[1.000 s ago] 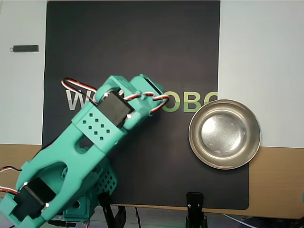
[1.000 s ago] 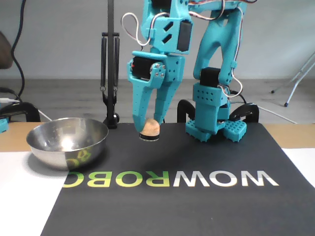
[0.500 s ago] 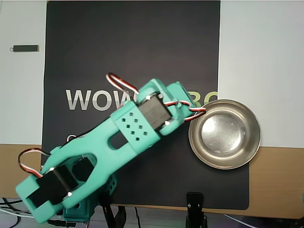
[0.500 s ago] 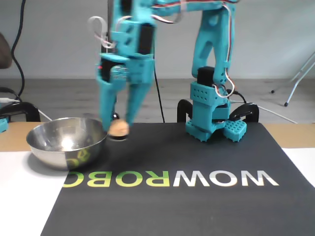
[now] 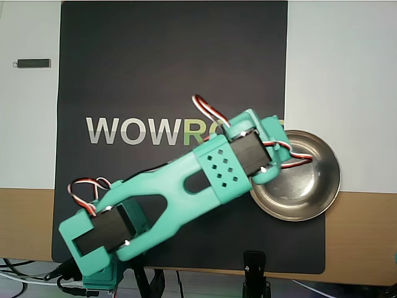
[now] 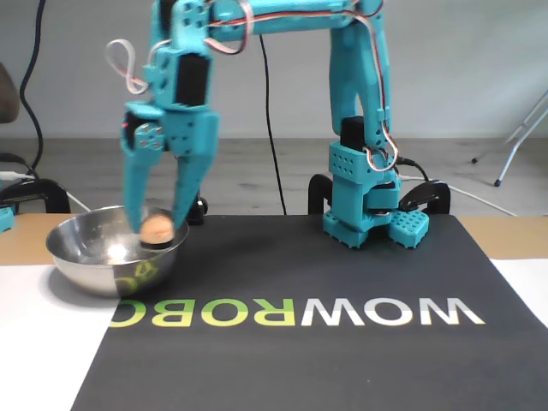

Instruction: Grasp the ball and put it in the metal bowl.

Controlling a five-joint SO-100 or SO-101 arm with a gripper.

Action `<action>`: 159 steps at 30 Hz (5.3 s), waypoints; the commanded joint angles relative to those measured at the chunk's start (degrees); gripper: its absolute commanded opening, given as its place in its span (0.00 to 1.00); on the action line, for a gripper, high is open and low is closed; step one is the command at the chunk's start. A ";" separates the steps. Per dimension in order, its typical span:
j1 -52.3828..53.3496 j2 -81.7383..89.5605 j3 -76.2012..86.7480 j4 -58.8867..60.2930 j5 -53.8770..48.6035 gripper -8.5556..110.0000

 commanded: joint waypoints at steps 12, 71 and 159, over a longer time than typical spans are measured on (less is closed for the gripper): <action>5.19 -7.03 -10.63 0.09 0.18 0.37; 7.29 -7.21 -10.11 0.09 -3.43 0.52; -56.95 56.60 51.77 -20.92 6.42 0.07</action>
